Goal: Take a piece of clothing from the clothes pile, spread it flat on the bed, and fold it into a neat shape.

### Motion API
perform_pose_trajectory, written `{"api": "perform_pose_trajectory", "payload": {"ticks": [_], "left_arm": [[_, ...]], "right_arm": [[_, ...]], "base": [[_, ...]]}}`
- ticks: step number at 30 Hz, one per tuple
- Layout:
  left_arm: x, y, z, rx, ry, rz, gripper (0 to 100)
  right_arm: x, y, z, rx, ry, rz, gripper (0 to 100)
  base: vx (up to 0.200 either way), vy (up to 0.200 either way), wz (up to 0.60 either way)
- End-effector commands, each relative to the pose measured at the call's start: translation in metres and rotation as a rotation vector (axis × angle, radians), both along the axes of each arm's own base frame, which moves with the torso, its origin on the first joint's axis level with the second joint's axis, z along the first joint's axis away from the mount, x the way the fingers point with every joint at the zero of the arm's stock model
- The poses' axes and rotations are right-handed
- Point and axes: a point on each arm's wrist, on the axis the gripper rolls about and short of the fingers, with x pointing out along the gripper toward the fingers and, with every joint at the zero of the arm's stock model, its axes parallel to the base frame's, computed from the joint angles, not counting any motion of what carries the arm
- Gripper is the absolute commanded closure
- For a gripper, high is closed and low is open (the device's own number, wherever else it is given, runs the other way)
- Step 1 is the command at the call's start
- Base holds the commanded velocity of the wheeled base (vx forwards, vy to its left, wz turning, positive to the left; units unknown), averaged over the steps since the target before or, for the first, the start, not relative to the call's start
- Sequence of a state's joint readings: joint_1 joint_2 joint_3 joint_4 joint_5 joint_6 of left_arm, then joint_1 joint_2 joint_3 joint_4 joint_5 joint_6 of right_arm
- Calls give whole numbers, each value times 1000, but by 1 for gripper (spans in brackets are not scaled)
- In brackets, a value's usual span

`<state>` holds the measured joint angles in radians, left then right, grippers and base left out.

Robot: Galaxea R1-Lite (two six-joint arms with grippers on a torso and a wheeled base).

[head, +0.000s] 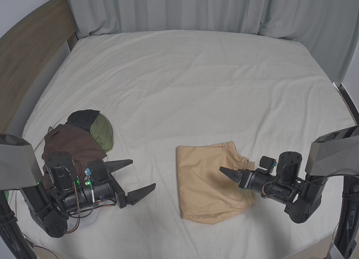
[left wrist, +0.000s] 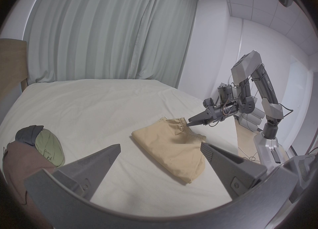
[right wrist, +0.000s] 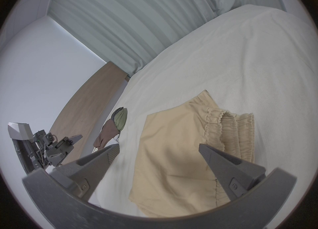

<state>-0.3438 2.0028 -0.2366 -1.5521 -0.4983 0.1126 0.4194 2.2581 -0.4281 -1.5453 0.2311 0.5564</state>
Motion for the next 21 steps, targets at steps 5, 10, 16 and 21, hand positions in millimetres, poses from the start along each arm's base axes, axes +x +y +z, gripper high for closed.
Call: {"api": "perform_pose_trajectory", "payload": {"ticks": [5,10,16,21], "left_arm": [[0,0,0,-1,0,0,0],[0,0,0,-1,0,2,0],[0,0,1,-2,-5,2,0],[0,1,2,-2,-9,3,0]], "right_arm": [[17,3,-27,-22,31,-50,0],[23,-2,-34,-26,39,-73,0],[27,-6,-35,-24,33,-88,0],[36,-7,-38,-24,20,-123,0]], "base": [[0,0,0],[0,0,0],[0,0,0],[0,0,0]]}}
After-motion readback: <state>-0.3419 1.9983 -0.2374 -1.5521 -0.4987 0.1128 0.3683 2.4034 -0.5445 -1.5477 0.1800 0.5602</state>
